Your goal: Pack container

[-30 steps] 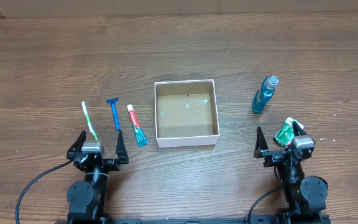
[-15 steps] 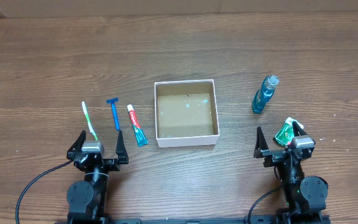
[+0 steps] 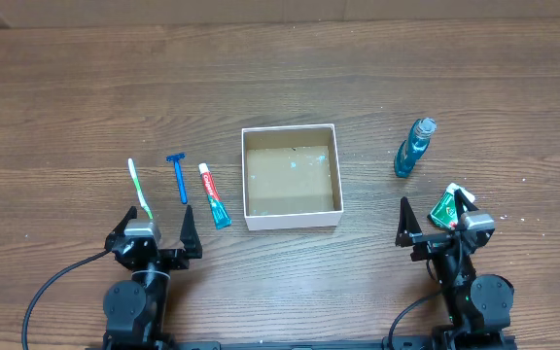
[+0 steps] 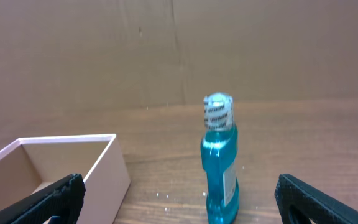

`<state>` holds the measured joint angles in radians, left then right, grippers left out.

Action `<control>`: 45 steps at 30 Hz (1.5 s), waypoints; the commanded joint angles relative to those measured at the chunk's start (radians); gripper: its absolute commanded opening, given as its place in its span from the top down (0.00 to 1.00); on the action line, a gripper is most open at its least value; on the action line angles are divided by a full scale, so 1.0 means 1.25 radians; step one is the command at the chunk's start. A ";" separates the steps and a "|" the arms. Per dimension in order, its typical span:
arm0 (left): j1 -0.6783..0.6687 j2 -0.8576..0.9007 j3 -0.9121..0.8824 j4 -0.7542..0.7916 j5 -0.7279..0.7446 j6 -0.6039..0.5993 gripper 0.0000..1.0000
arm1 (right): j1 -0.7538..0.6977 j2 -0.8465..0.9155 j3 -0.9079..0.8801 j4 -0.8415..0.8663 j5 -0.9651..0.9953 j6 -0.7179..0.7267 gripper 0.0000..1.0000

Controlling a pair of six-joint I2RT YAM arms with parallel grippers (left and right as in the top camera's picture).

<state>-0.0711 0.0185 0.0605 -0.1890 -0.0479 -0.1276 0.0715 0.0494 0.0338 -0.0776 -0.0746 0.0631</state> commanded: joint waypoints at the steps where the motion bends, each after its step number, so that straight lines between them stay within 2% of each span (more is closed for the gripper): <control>1: 0.004 0.036 0.104 -0.037 0.009 -0.027 0.00 | -0.006 0.084 0.093 -0.007 -0.004 0.016 0.00; 7: 0.004 0.206 0.285 -0.105 0.019 -0.027 0.00 | -0.006 0.355 0.270 -0.016 -0.005 0.016 0.00; 12: 0.004 0.390 0.460 -0.197 0.019 -0.025 0.00 | -0.006 0.612 0.508 -0.123 -0.009 0.016 0.00; 18: 0.004 0.628 0.726 -0.405 0.039 -0.005 0.00 | -0.006 0.923 0.881 -0.392 -0.008 0.015 0.00; 25: 0.004 0.822 0.959 -0.628 0.066 0.000 0.00 | -0.017 1.152 1.193 -0.720 -0.030 0.016 0.00; 31: 0.004 0.869 0.989 -0.655 0.115 0.000 0.00 | -0.019 1.171 1.214 -0.739 -0.028 0.018 0.00; 35: 0.004 0.870 0.989 -0.656 0.117 0.000 0.00 | -0.023 1.187 1.214 -0.740 0.047 0.103 0.00; 45: 0.004 0.870 0.989 -0.662 0.116 0.000 0.00 | -0.027 1.329 1.213 -0.782 0.050 0.145 0.00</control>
<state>-0.0711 1.1072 1.2709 -1.0172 0.0795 -0.1467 0.0452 1.6627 1.5261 -1.0561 -0.0273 0.2104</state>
